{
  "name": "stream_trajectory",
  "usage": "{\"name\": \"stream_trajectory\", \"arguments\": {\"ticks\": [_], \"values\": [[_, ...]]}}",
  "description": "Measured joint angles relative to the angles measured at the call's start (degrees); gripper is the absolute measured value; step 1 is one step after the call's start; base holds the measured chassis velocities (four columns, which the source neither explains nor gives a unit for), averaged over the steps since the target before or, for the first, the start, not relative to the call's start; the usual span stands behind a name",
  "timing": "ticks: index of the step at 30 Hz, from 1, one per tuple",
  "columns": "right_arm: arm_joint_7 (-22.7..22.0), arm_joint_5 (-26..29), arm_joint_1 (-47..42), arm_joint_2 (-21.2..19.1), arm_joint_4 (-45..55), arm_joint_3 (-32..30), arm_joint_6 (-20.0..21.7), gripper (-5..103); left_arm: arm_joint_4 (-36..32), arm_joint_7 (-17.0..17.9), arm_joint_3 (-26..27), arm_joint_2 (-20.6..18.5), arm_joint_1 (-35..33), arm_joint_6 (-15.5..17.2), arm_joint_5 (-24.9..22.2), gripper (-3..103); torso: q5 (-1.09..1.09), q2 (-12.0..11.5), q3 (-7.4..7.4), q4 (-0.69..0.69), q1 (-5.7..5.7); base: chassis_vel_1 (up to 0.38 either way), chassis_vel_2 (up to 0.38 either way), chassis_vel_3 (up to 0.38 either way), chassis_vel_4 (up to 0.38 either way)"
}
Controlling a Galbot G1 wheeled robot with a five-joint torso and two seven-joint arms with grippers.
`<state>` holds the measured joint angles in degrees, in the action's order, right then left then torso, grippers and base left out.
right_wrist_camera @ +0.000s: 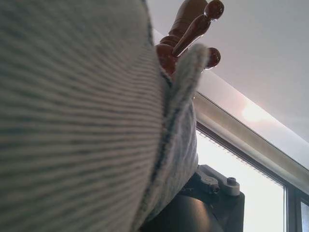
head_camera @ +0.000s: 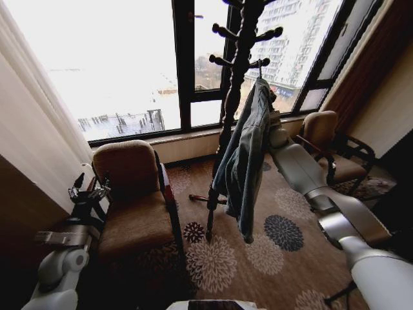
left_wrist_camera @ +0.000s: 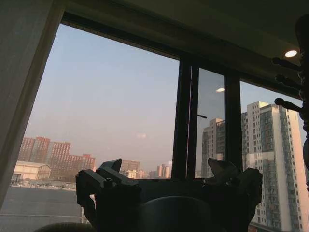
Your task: Pick up the clothes from the bed and hang them on the clothes hanger.
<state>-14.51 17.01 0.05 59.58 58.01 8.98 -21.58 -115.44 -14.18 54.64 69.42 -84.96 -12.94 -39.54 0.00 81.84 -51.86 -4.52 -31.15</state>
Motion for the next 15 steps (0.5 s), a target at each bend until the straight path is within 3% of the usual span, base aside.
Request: {"name": "stream_trajectory", "arguments": {"ticks": [3,4,6,10,13,15], "values": [[-0.1,0.0,0.0,0.1,0.0,0.1,0.1,19,0.0,0.0,0.0,0.0,0.0,0.0,0.0,100,0.0,0.0,0.0,0.01,0.0,0.0,0.0,0.0,0.0],[-0.1,0.0,0.0,0.1,0.0,0.1,0.1,29,0.0,0.0,0.0,0.0,0.0,0.0,0.0,100,0.0,0.0,0.0,0.02,0.0,0.0,0.0,0.0,0.0],[-0.2,0.0,-0.1,0.2,0.1,0.1,0.1,29,0.1,0.0,0.0,0.0,0.0,0.0,0.0,100,-0.01,0.0,0.0,0.01,0.0,0.0,0.0,0.0,0.0],[-0.4,0.2,-0.5,0.2,0.5,0.2,0.2,51,0.1,0.0,0.0,0.0,0.1,0.0,0.0,100,0.0,0.0,0.0,0.01,0.0,0.0,0.0,0.0,0.0],[-0.5,0.2,-0.7,0.2,0.6,0.2,0.2,57,0.1,-0.1,0.0,0.0,0.1,0.0,0.0,100,0.0,0.0,0.0,0.0,0.0,0.0,0.0,0.0,0.0],[-0.5,0.4,-1.0,0.3,0.8,0.2,0.2,68,0.1,-0.1,0.0,0.0,0.1,0.0,0.0,100,0.01,0.0,0.0,0.0,0.0,0.0,0.0,0.0,0.0]]}}
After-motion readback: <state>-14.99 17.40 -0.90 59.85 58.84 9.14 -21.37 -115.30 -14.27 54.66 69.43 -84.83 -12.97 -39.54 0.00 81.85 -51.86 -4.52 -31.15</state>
